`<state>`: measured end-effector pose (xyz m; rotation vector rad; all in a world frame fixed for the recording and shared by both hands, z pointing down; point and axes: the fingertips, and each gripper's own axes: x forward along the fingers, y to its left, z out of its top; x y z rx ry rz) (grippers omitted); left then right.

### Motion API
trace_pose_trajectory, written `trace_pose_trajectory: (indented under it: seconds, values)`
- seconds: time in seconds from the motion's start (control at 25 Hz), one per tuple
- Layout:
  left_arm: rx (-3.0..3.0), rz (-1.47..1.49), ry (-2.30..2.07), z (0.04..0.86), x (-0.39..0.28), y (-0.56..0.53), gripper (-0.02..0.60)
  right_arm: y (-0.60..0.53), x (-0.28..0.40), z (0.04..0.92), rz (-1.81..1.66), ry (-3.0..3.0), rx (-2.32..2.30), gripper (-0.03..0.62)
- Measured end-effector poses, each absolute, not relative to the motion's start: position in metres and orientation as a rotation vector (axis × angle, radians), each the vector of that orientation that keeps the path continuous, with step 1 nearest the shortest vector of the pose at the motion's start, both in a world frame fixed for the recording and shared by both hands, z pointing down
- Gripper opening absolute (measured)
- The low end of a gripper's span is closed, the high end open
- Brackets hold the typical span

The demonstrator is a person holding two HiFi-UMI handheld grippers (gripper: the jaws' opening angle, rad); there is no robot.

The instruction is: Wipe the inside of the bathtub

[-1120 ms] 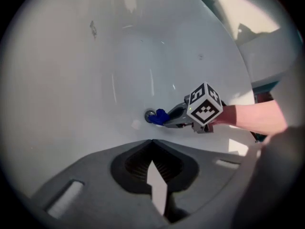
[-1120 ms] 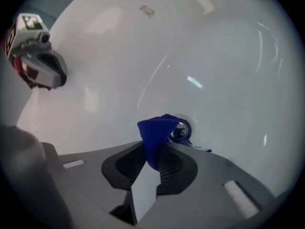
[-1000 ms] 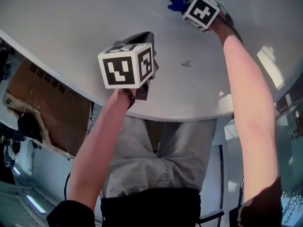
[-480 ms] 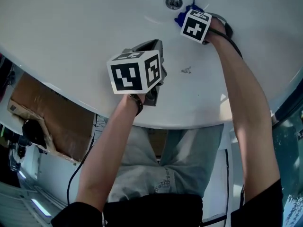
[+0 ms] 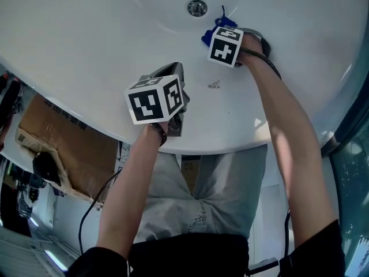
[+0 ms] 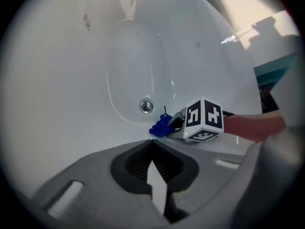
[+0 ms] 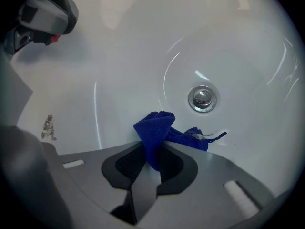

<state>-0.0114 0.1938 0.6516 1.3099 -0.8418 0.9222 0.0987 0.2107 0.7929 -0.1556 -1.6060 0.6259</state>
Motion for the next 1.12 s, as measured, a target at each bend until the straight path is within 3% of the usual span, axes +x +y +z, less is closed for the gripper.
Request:
trace_pose_trajectory:
  seconds: [1.12]
  values:
    - [1.365, 1.031, -0.629, 0.643, 0.003, 0.223, 0.003, 0.241, 0.095, 0.719, 0.739, -1.612, -0.122, 0.063]
